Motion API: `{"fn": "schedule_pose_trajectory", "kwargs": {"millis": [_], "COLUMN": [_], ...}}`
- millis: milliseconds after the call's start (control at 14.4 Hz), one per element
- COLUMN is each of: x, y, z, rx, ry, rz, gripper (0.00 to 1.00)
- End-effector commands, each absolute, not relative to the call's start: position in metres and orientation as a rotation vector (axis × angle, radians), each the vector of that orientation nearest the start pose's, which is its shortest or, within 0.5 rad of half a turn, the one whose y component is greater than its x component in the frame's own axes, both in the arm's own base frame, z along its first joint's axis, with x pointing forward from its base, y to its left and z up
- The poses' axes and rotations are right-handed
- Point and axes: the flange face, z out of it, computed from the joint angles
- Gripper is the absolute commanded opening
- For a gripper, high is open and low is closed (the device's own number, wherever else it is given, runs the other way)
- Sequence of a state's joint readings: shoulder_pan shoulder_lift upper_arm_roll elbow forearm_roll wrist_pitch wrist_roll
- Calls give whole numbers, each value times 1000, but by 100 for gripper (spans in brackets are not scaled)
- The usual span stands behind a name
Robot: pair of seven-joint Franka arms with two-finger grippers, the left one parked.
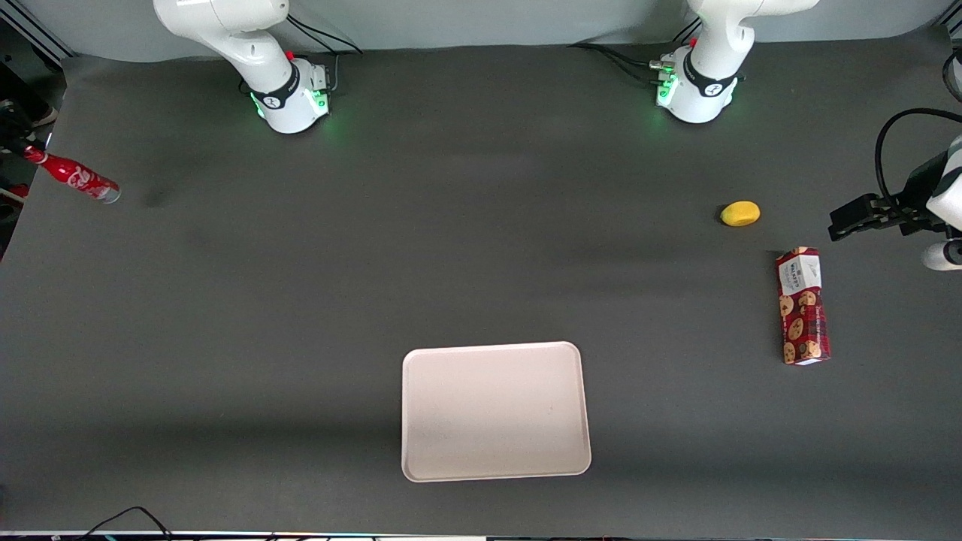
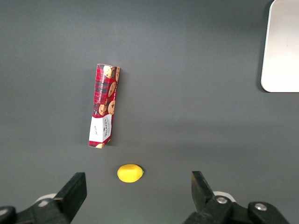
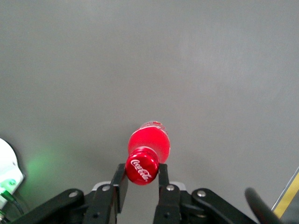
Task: Place coke bottle on tray
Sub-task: 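Lift the bottle with the right gripper and carry it toward the white tray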
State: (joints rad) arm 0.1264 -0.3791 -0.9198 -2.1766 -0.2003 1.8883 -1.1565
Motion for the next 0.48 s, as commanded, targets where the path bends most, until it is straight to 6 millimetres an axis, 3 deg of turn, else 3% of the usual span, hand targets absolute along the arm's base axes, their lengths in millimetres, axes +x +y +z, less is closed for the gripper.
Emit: {"fn": "schedule_pose_trajectory", "kwargs": {"millis": [0, 208, 415], "x": [342, 373, 406], "y": [-333, -272, -191], "z": [549, 617, 674], "rx": [-2974, -2949, -2972], "ry": [-730, -757, -763], "rz": [-121, -152, -145], "gripper": [6, 6, 4]}}
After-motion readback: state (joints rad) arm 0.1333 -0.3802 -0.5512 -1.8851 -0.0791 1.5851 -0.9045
